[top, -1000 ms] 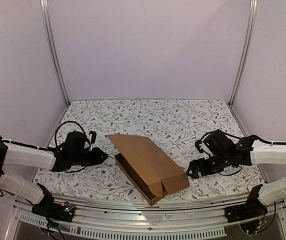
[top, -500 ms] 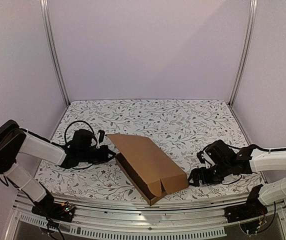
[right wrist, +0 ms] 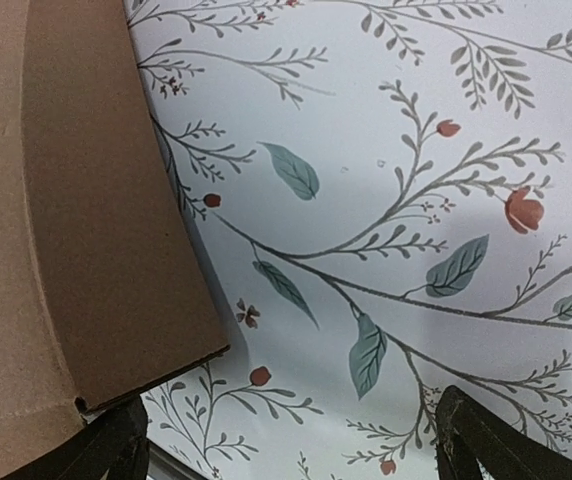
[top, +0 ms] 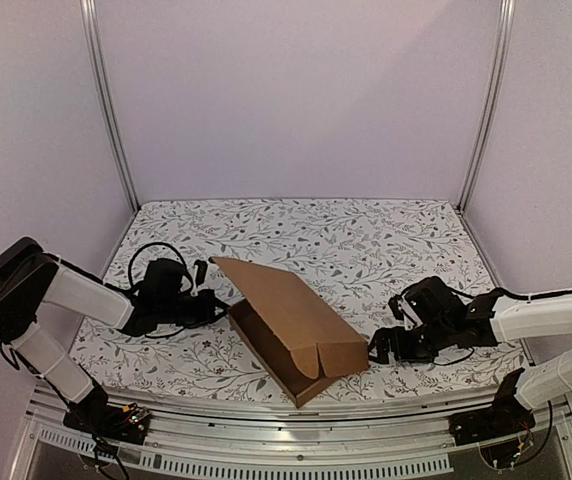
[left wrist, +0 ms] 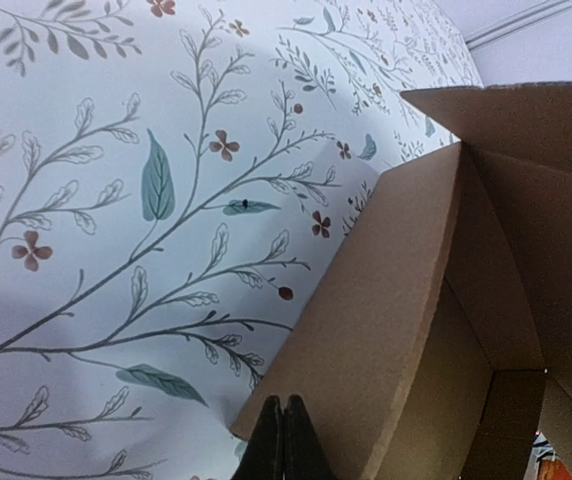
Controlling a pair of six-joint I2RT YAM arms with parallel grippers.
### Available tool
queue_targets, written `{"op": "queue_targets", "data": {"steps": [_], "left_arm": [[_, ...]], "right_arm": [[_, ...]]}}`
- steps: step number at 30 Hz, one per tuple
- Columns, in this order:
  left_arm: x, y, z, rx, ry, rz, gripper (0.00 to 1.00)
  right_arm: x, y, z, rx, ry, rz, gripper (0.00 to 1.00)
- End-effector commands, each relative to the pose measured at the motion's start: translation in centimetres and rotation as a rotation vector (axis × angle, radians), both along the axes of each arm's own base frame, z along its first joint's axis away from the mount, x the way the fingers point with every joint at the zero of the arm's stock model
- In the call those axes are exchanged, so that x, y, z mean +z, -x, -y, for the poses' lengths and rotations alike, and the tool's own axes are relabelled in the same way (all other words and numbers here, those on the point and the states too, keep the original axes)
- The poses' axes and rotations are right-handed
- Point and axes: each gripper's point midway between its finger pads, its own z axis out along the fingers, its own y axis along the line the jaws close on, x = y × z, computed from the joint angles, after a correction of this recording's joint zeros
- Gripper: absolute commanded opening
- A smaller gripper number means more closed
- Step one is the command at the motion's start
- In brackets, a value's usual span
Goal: Fold the paper box
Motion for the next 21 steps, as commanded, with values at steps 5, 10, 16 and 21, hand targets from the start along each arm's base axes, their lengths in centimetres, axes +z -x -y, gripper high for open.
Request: {"op": "queue_targets", "data": {"steps": [5, 10, 16, 21], "left_arm": [[0.6, 1.4, 0.0, -0.033, 0.026, 0.003, 0.00], [0.9, 1.8, -0.1, -0.028, 0.042, 0.003, 0.00], [1.0, 2.5, -0.9, -0.013, 0.034, 0.006, 0.00], [1.3, 3.1, -1.6, 0.004, 0.034, 0.015, 0.00]], "right_arm": [[1.5, -5.6, -0.8, -0.131, 0.064, 0.164, 0.99], [1.1, -8.6, -1.3, -0.153, 0.141, 0.216, 0.99], [0.9, -12.5, -1.3, -0.162, 0.196, 0.267, 0.99], [1.1, -15.6, -0.6, -0.151, 0.257, 0.309, 0.99]]}}
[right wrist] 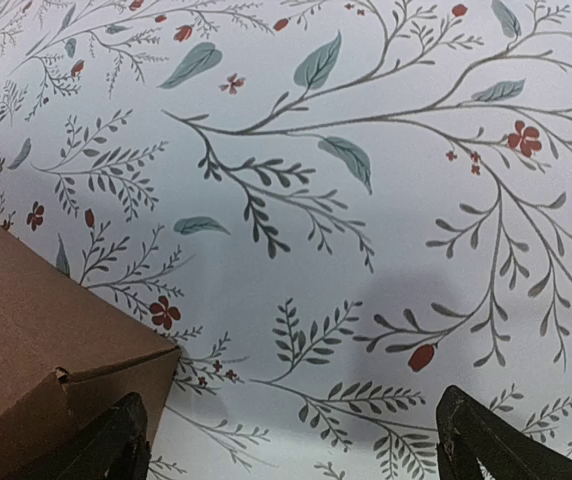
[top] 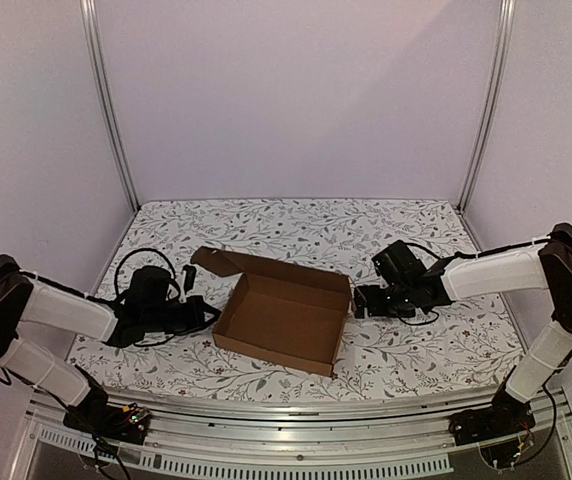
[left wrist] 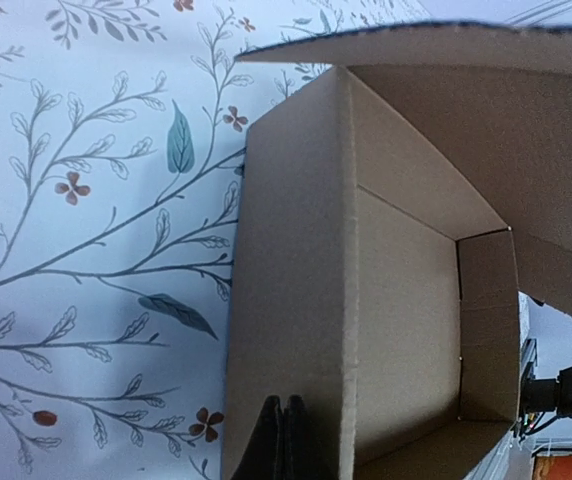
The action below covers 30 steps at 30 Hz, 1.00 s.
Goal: Fold the paper box
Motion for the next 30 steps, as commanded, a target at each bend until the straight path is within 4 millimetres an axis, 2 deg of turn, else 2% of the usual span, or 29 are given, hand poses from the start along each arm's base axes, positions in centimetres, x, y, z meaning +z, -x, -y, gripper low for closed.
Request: {"op": "queue_targets", "data": {"steps": [1, 6, 11, 13, 17, 22, 27, 30], "left_arm": [[0.6, 1.0, 0.0, -0.014, 0.017, 0.004, 0.00], [1.0, 1.5, -0.3, 0.002, 0.013, 0.015, 0.00], [0.9, 1.8, -1.6, 0.048, -0.051, 0.015, 0.00], [1.3, 1.8, -2.3, 0.072, -0.080, 0.028, 0.04], [2.6, 1.8, -3.7, 0.100, -0.143, 0.066, 0.20], [4.8, 1.5, -4.5, 0.112, -0.177, 0.134, 0.39], [4.5, 2.1, -5.0, 0.086, -0.228, 0.112, 0.53], [4.5, 2.2, -5.1, 0.069, -0.251, 0.117, 0.68]], "right_arm": [[0.8, -3.5, 0.3, 0.013, 0.046, 0.074, 0.99], [2.4, -5.5, 1.4, 0.005, 0.107, 0.132, 0.99], [5.3, -6.0, 2.7, 0.005, 0.168, 0.192, 0.99], [6.3, -5.9, 3.1, 0.017, 0.191, 0.206, 0.99], [8.6, -5.2, 4.1, 0.019, 0.207, 0.246, 0.99], [11.6, -3.9, 4.2, 0.065, 0.154, 0.307, 0.99], [13.1, -1.5, 3.1, 0.188, 0.061, 0.304, 0.99], [13.8, 0.2, 2.7, 0.254, 0.007, 0.305, 0.99]]}}
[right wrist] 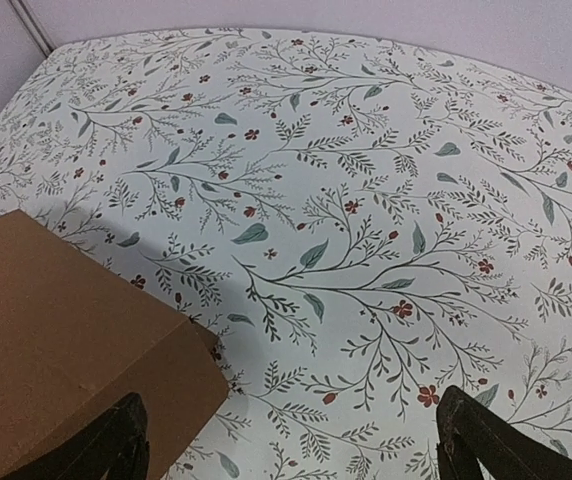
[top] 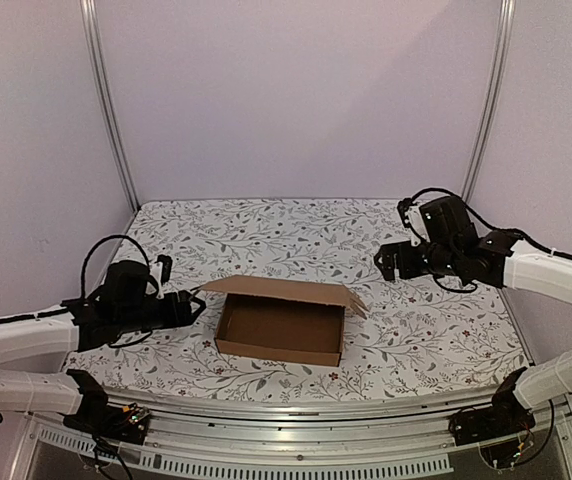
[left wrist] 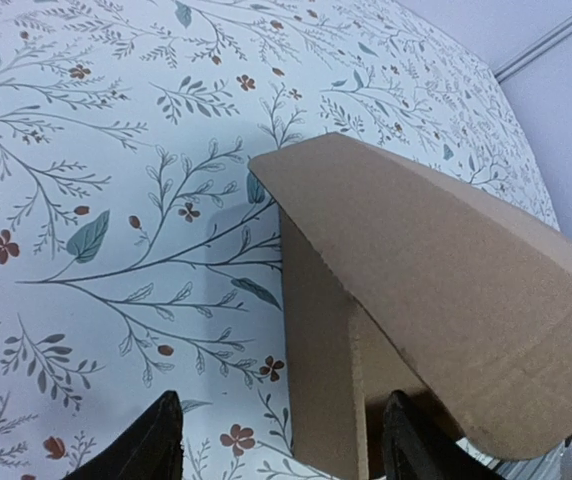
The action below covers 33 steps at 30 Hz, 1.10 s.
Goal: Fold the paper box
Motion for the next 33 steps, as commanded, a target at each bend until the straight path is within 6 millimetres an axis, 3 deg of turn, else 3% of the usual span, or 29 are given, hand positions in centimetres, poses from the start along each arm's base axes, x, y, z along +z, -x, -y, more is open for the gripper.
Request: {"op": "queue_targets", "data": {"steps": [1, 11, 18, 23, 27, 33], "left_arm": [[-0.4, 0.5, -0.5, -0.030, -0.081, -0.013, 0.71], [2.1, -0.8, -0.8, -0.086, -0.198, 0.122, 0.75], [3.1, -1.6, -1.0, -0.062, -0.205, 0.178, 0.75], [4.1, -2.0, -0.1, -0.083, -0.168, 0.205, 0.74], [4.6, -2.1, 0.5, -0.110, -0.156, 0.229, 0.74], [5.6, -2.5, 0.9, -0.120, -0.155, 0.260, 0.74]], "right_arm": [[-0.8, 3.2, -0.5, 0.146, -0.024, -0.058, 0.99], [0.1, 7.4, -1.7, 0.328, -0.114, -0.096, 0.99], [-2.8, 9.4, -1.2, 0.355, -0.079, -0.205, 0.99], [-3.3, 11.3, -3.0, 0.442, -0.029, -0.168, 0.99], [-2.7, 11.4, -4.4, 0.485, -0.029, -0.070, 0.99], [-1.8, 9.4, -5.0, 0.499, 0.046, 0.082, 0.99]]}}
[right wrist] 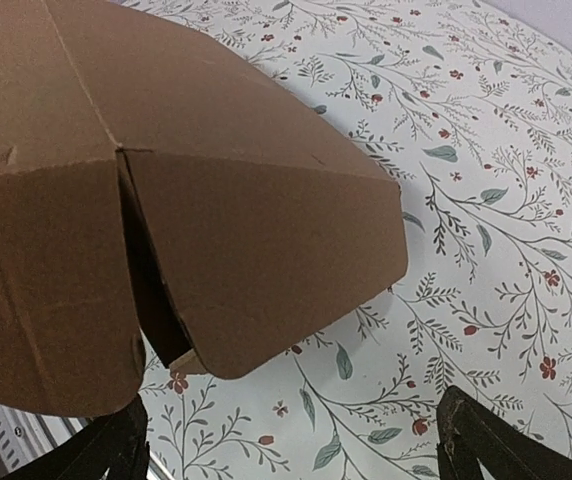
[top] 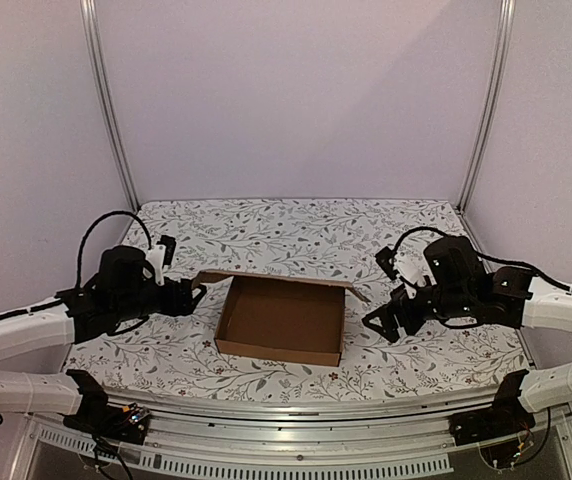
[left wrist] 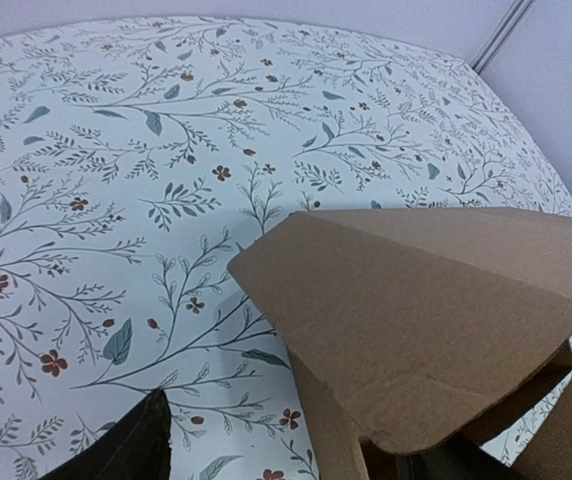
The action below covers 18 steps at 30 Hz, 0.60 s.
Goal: Fold the paper box
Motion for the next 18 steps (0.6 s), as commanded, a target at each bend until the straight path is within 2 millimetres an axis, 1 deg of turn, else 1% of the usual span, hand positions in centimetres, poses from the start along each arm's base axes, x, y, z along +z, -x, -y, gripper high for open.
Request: {"op": "queue_targets", "data": {"steps": [1, 6, 10, 12, 14, 18], "left_arm": [[2.1, -0.7, 1.1, -0.036, 0.017, 0.056, 0.74], [2.2, -1.0, 1.3, -0.040, 0.014, 0.053, 0.74], [2.1, -1.1, 1.6, -0.047, 0.017, 0.045, 0.74], [2.1, -1.2, 1.6, -0.047, 0.015, 0.043, 0.74], [2.2, -1.2, 1.7, -0.047, 0.016, 0.045, 0.74], [2.3, -1.3, 1.6, -0.041, 0.014, 0.044, 0.74]], "right_arm": [[1.5, -2.2, -0.6, 0.016, 0.018, 0.188, 0.99], [2.4, -3.1, -1.5, 0.091, 0.030, 0.323, 0.99], [2.6, -3.4, -2.4, 0.139, 0.041, 0.361, 0.98], [2.4, -3.1, -3.1, 0.177, 0.022, 0.358, 0.95], [2.3, -3.4, -3.3, 0.176, 0.028, 0.359, 0.88], [2.0, -3.4, -3.4, 0.172, 0.027, 0.343, 0.61]]}}
